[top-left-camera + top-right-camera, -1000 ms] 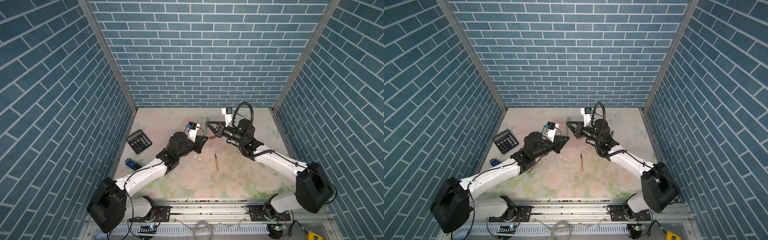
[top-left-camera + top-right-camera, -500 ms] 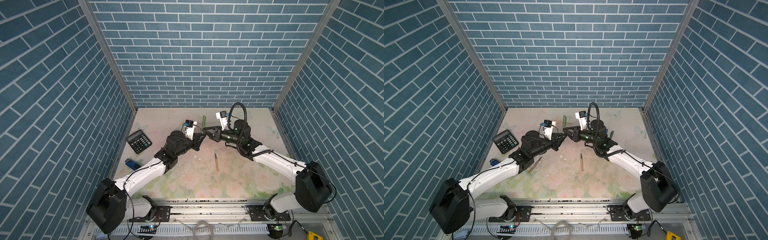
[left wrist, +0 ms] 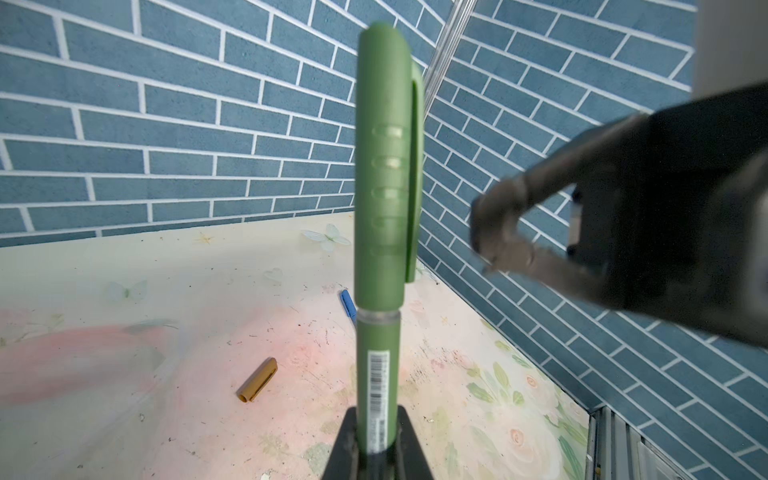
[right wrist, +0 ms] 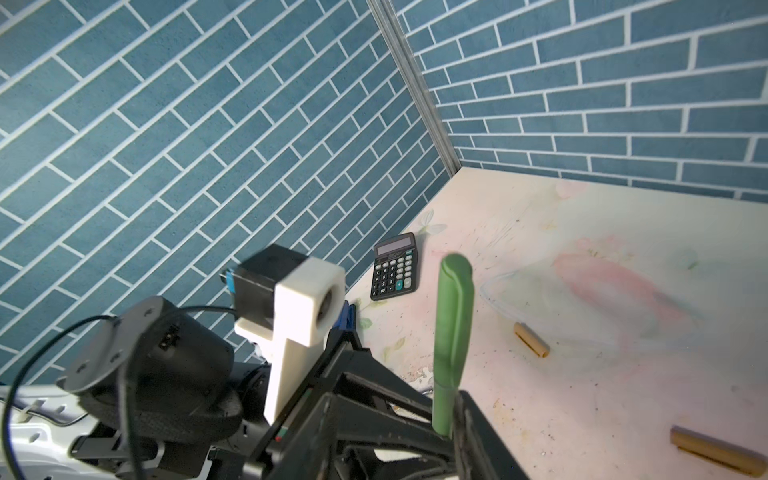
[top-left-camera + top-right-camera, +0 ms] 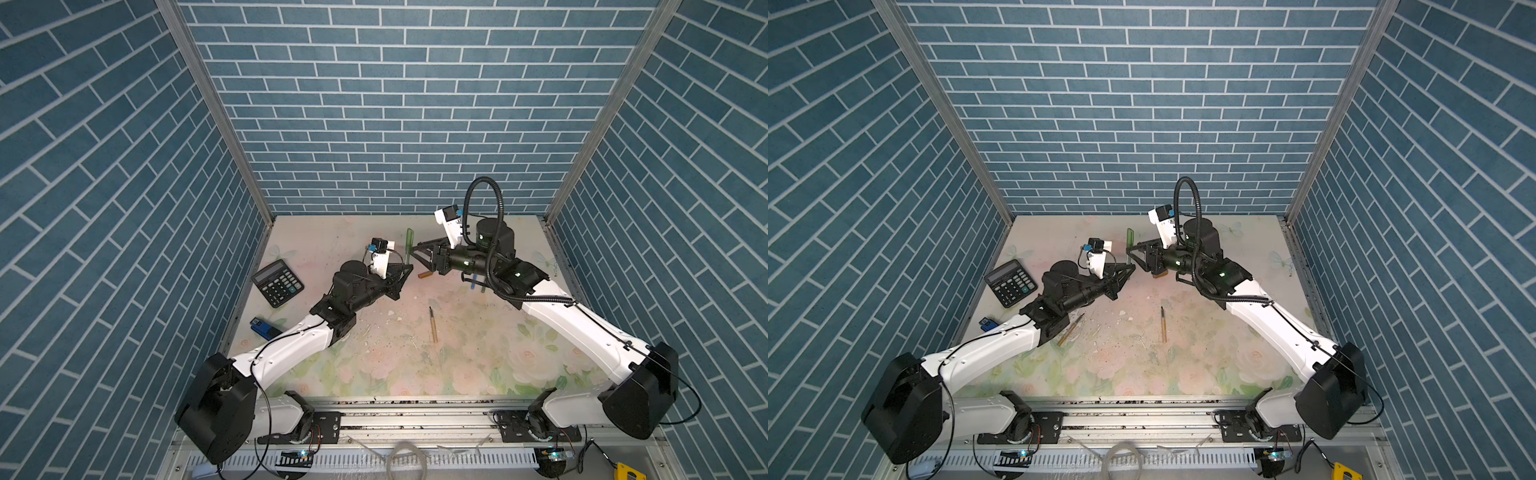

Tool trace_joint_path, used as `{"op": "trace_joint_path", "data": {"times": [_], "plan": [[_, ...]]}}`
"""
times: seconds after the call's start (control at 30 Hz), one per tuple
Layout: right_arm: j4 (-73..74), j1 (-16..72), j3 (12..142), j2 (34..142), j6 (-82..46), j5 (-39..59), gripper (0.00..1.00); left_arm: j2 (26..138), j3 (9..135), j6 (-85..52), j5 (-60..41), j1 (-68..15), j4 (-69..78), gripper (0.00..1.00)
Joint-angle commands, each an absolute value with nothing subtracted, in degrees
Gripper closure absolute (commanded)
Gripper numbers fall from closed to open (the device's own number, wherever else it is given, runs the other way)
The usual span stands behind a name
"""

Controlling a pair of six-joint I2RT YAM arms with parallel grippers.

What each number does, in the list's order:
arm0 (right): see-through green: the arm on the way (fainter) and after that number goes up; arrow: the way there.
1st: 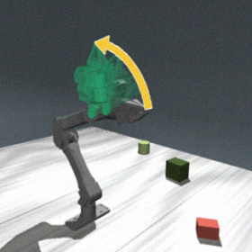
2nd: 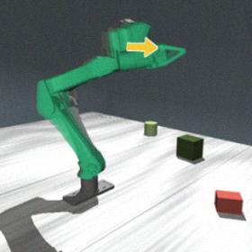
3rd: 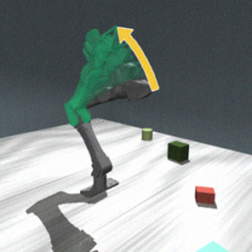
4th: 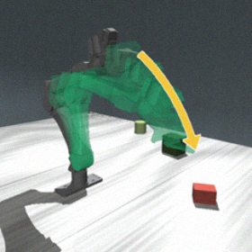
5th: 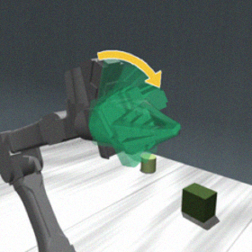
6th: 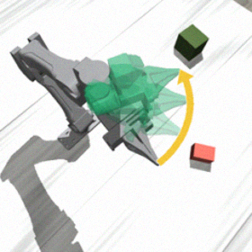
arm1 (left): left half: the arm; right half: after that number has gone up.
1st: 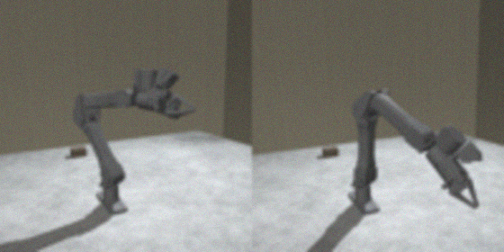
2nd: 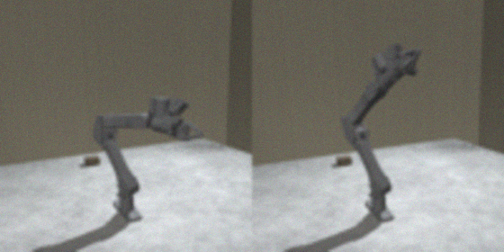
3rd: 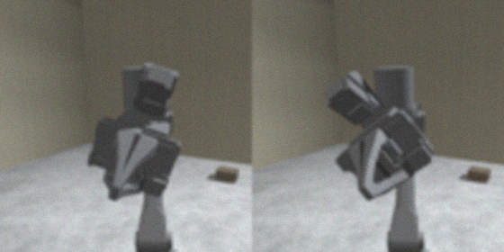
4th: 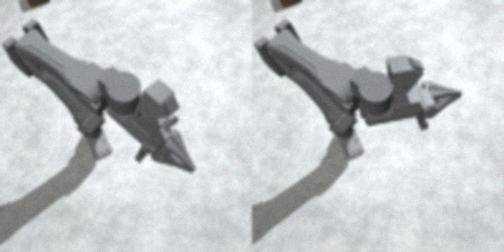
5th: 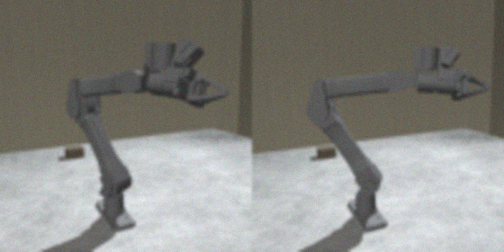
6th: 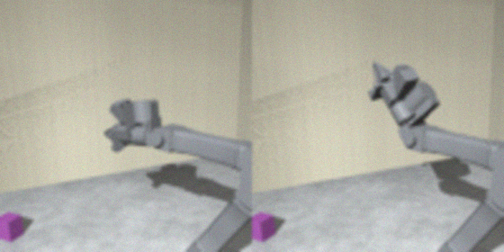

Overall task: Insert the pens into the pen caps
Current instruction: 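Press the green cap down onto the fountain pen with the right gripper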

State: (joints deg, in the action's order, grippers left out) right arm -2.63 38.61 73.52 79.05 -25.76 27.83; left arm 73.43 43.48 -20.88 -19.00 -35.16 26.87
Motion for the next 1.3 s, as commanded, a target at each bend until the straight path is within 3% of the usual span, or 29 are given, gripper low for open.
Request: {"op": "trace_joint_path", "data": {"times": [0.0, 0.27, 0.67, 0.9, 1.27], "plan": [[-8.89, 37.66, 78.00, 79.58, -20.83, 24.77, 0.55, 74.48, 44.55, -19.00, -21.72, -35.11, 27.99, 1.00], [-12.36, 37.09, 85.18, 83.45, -20.40, 21.33, 0.58, 73.79, 44.39, -18.39, -22.55, -35.33, 28.15, 1.00], [-14.22, 37.00, 89.22, 88.92, -22.15, 27.05, 0.71, 73.62, 44.43, -18.60, -22.92, -35.42, 28.31, 1.00], [-11.27, 37.09, 86.32, 88.58, -24.02, 29.49, 0.92, 73.07, 44.43, -18.77, -22.58, -35.50, 28.35, 1.00], [-6.52, 39.80, 77.29, 86.31, -23.82, 30.77, 0.94, 68.47, 43.25, -20.49, -19.05, -34.83, 29.37, 1.00]]}}
